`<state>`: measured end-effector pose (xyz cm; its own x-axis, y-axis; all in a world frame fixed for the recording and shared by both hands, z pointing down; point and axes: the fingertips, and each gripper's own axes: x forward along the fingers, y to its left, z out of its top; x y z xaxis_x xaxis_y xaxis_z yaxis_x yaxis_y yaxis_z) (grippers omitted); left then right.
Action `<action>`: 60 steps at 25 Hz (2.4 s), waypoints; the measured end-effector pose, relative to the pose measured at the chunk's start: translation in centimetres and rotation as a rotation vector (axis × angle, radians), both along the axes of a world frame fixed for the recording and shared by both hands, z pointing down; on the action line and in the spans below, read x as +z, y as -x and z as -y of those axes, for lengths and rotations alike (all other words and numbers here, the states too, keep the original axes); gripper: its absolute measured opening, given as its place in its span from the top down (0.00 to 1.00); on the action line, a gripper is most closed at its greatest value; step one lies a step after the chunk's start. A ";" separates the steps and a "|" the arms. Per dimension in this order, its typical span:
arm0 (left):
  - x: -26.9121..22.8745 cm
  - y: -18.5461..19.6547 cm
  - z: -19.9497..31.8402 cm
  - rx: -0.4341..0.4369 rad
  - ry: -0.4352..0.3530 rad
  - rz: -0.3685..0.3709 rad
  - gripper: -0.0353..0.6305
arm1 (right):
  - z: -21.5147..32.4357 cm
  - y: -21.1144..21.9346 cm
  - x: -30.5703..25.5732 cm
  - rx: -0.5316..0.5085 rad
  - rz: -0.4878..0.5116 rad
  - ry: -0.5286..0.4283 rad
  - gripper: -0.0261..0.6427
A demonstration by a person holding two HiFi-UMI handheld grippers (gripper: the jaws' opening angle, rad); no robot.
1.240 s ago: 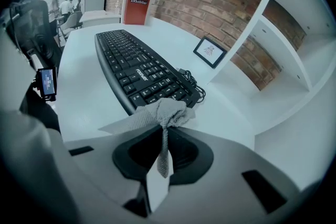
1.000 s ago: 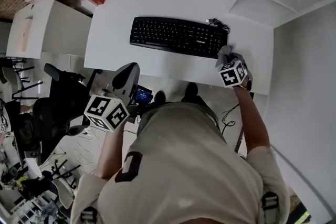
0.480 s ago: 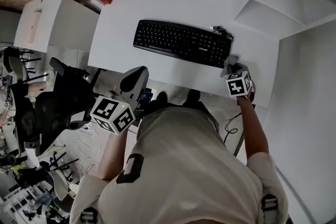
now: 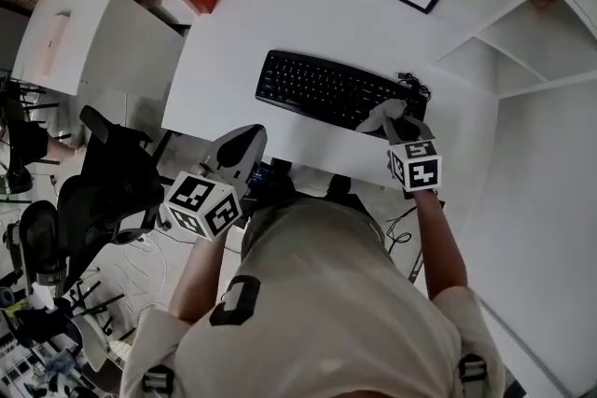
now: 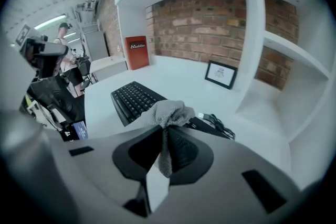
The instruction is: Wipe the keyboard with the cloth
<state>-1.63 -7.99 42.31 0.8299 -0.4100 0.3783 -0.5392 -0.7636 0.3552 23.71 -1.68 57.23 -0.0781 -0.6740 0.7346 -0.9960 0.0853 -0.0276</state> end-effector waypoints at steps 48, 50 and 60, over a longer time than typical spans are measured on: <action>3.5 9.4 10.6 -0.020 0.134 -0.039 0.94 | 24.7 19.2 6.8 -0.463 -0.384 0.205 0.92; 3.2 8.8 10.2 -0.008 0.129 -0.040 0.94 | 24.4 19.0 6.8 -0.463 -0.387 0.206 0.92; 2.3 7.1 9.1 0.016 0.102 -0.039 0.94 | 23.3 17.3 6.9 -0.430 -0.342 0.231 0.92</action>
<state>-8.73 -17.04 44.61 0.8509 -0.3575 0.3849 -0.5115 -0.7310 0.4517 6.41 -24.96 64.11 -0.0418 -0.4536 0.8902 -0.8289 0.5132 0.2226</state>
